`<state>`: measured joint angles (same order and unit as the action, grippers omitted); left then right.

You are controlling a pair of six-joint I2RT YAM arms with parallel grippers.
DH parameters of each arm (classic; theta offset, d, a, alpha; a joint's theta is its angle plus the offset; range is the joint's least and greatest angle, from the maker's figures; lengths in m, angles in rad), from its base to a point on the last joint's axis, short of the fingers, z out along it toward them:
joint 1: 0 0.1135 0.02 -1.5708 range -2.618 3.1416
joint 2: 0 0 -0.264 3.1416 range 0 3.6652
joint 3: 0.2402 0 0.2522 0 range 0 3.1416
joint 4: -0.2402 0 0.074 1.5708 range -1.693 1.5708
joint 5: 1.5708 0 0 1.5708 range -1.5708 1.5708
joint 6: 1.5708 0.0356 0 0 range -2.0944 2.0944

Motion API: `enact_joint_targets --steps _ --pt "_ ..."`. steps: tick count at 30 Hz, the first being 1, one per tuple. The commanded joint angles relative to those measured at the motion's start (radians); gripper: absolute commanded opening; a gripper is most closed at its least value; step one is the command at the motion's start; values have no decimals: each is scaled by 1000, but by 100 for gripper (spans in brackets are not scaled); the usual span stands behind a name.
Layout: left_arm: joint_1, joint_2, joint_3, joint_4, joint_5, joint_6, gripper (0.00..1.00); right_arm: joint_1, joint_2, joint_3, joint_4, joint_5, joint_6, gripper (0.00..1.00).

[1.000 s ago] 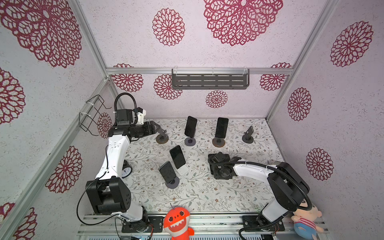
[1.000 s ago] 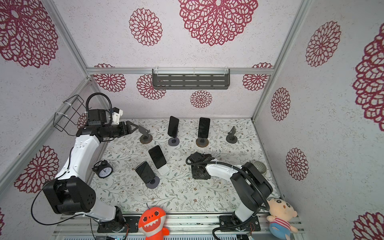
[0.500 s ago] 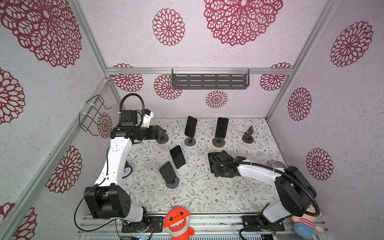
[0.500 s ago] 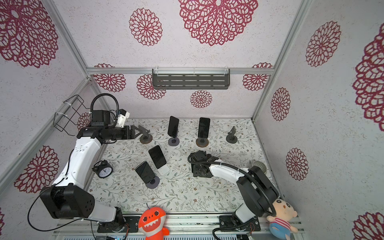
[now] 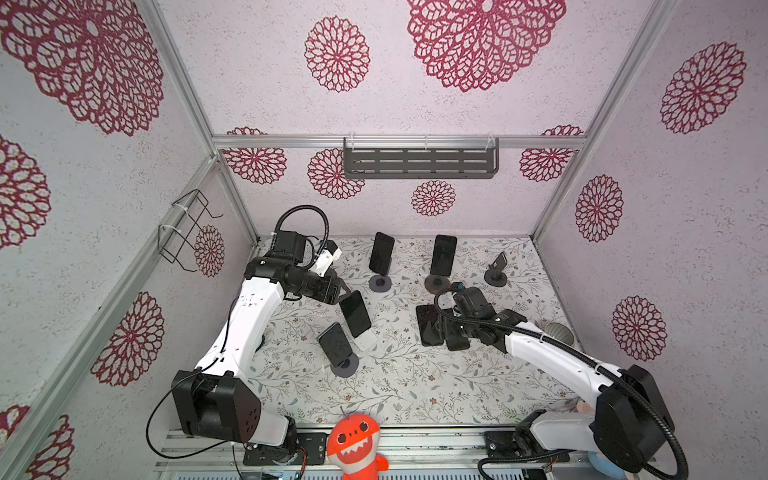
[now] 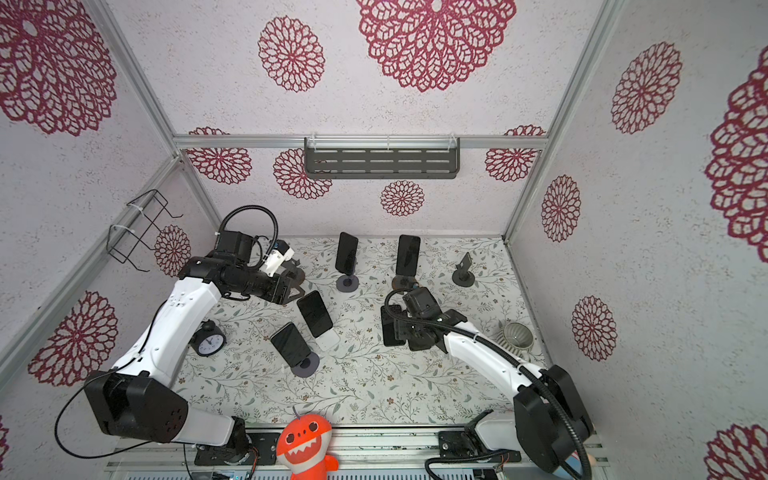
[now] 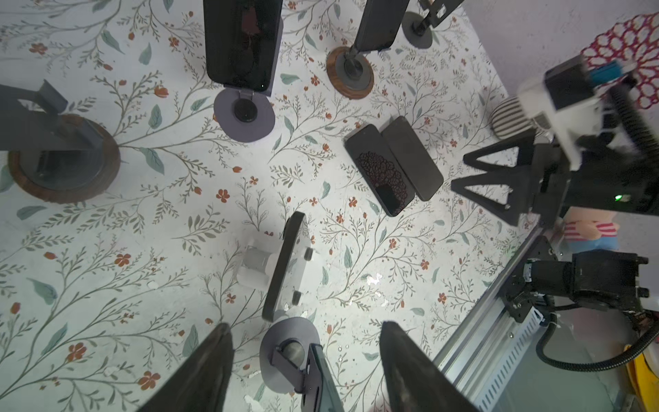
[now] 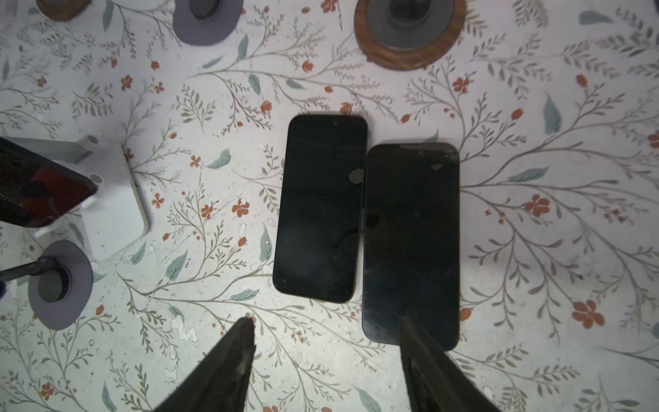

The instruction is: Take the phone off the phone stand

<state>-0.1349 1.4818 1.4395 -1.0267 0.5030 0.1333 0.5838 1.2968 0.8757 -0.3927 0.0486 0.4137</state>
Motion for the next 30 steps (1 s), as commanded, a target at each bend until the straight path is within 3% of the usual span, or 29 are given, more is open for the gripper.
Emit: enact_joint_targets --steps 1,11,30 --pt "-2 34 -7 -9 -23 42 69 -27 -36 11 11 -4 -38 67" --pt "-41 113 -10 -22 -41 35 60 -59 -20 1 8 8 -43 66" --pt "-68 174 12 -17 -56 3 21 -66 18 -36 37 10 -36 66"
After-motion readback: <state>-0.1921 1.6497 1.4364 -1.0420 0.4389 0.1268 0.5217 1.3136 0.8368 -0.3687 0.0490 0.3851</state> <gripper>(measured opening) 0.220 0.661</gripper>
